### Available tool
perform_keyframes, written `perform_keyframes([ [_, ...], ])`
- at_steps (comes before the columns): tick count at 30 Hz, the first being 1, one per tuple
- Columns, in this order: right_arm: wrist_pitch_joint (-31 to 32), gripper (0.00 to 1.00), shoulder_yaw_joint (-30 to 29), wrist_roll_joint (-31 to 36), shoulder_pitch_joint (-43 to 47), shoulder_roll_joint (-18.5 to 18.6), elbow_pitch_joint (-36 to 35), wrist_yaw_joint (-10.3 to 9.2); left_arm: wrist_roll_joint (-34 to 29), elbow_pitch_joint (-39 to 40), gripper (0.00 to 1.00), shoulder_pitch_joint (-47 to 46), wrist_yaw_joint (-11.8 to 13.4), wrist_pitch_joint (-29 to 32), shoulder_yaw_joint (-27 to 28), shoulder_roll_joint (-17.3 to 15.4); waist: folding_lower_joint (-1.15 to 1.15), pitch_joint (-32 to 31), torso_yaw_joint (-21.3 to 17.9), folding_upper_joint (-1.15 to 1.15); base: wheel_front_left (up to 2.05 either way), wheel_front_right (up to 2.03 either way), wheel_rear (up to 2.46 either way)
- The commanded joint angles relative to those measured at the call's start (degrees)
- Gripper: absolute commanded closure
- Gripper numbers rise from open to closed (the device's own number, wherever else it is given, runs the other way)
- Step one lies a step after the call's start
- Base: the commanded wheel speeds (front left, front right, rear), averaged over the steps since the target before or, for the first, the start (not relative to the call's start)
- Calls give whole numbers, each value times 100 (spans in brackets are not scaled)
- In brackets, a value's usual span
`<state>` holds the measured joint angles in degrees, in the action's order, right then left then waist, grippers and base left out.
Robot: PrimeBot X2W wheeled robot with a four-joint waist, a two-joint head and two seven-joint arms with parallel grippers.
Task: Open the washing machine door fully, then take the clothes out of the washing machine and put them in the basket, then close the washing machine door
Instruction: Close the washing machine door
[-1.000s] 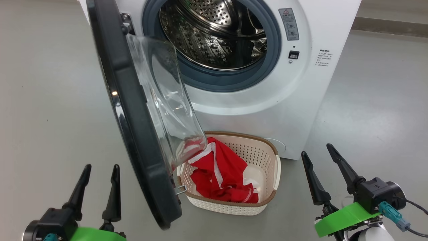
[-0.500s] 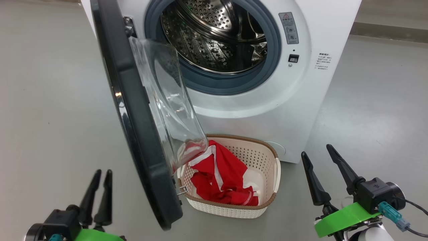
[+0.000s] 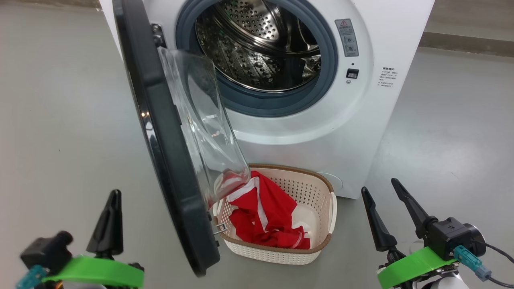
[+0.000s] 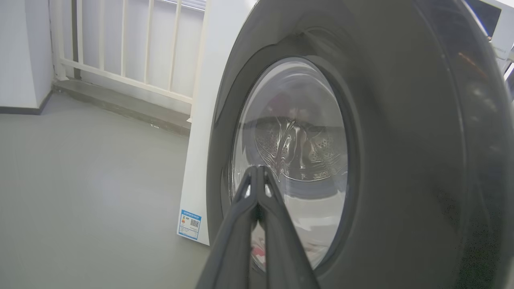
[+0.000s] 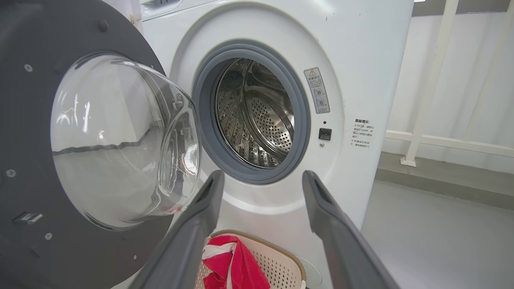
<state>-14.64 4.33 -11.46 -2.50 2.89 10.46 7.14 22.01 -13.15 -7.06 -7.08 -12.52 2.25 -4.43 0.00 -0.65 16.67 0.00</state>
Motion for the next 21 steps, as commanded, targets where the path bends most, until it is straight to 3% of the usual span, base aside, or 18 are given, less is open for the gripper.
perform_keyframes([
  [1,-36,0,136,-73,-121,-2,-136,35,425,169,100,-314,-23,127,262,-55,0,0,-12,0,0,0,0],
  [11,-36,0,129,-65,-94,-2,-137,35,3616,477,100,-795,-15,1663,712,88,0,27,-52,0,0,0,0],
  [21,-36,0,136,-35,-121,-2,-145,35,5702,838,100,-1418,766,2846,1090,137,0,86,-95,0,0,0,0],
])
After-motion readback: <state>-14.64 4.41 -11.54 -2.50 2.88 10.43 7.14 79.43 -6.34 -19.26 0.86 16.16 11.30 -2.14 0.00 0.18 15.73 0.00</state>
